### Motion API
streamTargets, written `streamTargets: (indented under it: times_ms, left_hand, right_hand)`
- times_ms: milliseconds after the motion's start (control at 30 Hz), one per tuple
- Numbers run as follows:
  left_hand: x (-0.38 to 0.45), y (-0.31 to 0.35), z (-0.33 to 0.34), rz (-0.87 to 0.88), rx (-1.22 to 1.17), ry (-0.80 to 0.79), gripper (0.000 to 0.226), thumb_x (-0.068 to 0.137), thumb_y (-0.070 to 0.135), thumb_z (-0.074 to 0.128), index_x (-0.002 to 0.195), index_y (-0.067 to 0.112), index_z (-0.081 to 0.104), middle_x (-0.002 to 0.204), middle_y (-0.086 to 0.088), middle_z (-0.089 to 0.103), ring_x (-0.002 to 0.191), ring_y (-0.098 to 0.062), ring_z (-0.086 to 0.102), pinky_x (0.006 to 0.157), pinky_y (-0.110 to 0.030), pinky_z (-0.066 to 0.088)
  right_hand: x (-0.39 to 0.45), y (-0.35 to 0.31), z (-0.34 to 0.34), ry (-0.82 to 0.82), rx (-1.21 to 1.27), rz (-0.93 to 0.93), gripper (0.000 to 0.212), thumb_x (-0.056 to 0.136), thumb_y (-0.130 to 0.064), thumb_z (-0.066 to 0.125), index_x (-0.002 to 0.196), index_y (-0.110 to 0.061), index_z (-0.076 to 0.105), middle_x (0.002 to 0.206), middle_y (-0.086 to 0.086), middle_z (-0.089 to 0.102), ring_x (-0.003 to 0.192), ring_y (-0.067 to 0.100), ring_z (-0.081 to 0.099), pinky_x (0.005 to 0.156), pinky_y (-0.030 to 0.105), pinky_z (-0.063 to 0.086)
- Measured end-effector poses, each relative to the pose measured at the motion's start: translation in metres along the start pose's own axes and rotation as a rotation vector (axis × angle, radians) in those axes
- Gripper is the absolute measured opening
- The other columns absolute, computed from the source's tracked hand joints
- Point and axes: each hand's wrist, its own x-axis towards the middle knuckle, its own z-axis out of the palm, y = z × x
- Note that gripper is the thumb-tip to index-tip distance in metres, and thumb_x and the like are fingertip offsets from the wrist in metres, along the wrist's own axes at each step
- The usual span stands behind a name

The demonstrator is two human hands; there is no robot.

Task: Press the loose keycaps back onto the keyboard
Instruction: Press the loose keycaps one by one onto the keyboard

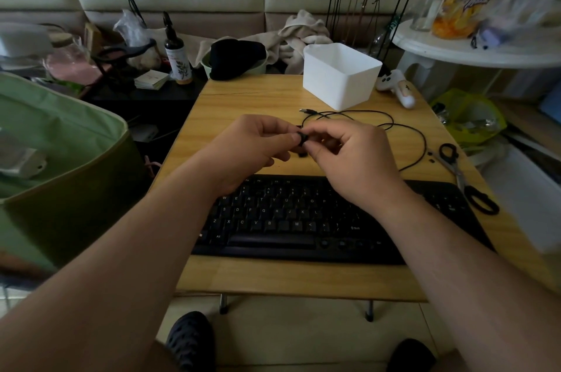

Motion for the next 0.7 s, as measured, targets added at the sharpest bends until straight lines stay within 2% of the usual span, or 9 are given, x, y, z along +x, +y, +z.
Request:
streamTargets:
  times_ms: [100, 233, 367, 500, 600, 700]
  left_hand:
    - [0.0, -0.001, -0.003, -0.001, -0.002, 0.013, 0.009, 0.098, 0.021, 0.07, 0.103, 0.019, 0.077, 0.089, 0.004, 0.077, 0.082, -0.009, 0.065, 0.082, -0.033, 0.05]
    - [0.0, -0.003, -0.007, -0.011, -0.018, 0.024, 0.007, 0.096, 0.02, 0.072, 0.1, 0.015, 0.076, 0.087, 0.0, 0.077, 0.081, -0.01, 0.069, 0.082, -0.034, 0.051]
    - [-0.004, -0.004, -0.013, -0.015, 0.036, 0.032, 0.009, 0.095, 0.021, 0.073, 0.101, 0.014, 0.075, 0.086, 0.0, 0.078, 0.082, -0.01, 0.071, 0.082, -0.032, 0.052]
    - [-0.008, -0.007, -0.022, -0.037, -0.016, 0.005, 0.014, 0.101, 0.017, 0.064, 0.105, 0.013, 0.077, 0.093, -0.001, 0.079, 0.085, -0.011, 0.07, 0.077, -0.029, 0.049]
    - [-0.012, -0.01, -0.03, -0.05, 0.027, -0.004, 0.017, 0.101, 0.015, 0.063, 0.102, 0.021, 0.079, 0.097, 0.001, 0.079, 0.087, -0.011, 0.064, 0.078, -0.03, 0.046]
    - [-0.017, -0.011, -0.036, -0.043, 0.136, 0.018, 0.02, 0.098, 0.014, 0.066, 0.099, 0.028, 0.081, 0.093, 0.008, 0.077, 0.087, -0.008, 0.059, 0.072, -0.023, 0.044]
  right_hand:
    - [-0.001, -0.004, 0.003, 0.01, -0.053, -0.045, 0.02, 0.085, -0.015, 0.081, 0.1, -0.028, 0.082, 0.083, -0.012, 0.073, 0.074, 0.007, 0.065, 0.067, 0.019, 0.054]
    - [0.0, -0.008, 0.006, 0.016, -0.119, -0.085, 0.016, 0.084, -0.019, 0.082, 0.099, -0.026, 0.082, 0.078, -0.011, 0.071, 0.069, 0.005, 0.063, 0.064, 0.015, 0.05]
    - [0.001, -0.011, 0.014, 0.008, -0.19, -0.124, 0.014, 0.084, -0.025, 0.082, 0.098, -0.026, 0.082, 0.079, -0.01, 0.072, 0.069, 0.006, 0.063, 0.066, 0.03, 0.056]
    - [0.0, -0.014, 0.019, 0.02, -0.2, -0.134, 0.015, 0.083, -0.023, 0.083, 0.097, -0.025, 0.082, 0.077, -0.012, 0.069, 0.067, 0.006, 0.061, 0.065, 0.031, 0.056]
    - [-0.001, -0.016, 0.023, 0.019, -0.208, -0.155, 0.016, 0.082, -0.02, 0.083, 0.097, -0.023, 0.082, 0.077, -0.012, 0.068, 0.066, 0.008, 0.062, 0.063, 0.033, 0.057]
    - [-0.001, -0.017, 0.028, -0.007, -0.22, -0.163, 0.015, 0.081, -0.022, 0.082, 0.096, -0.025, 0.081, 0.077, -0.012, 0.067, 0.065, 0.009, 0.061, 0.062, 0.033, 0.056]
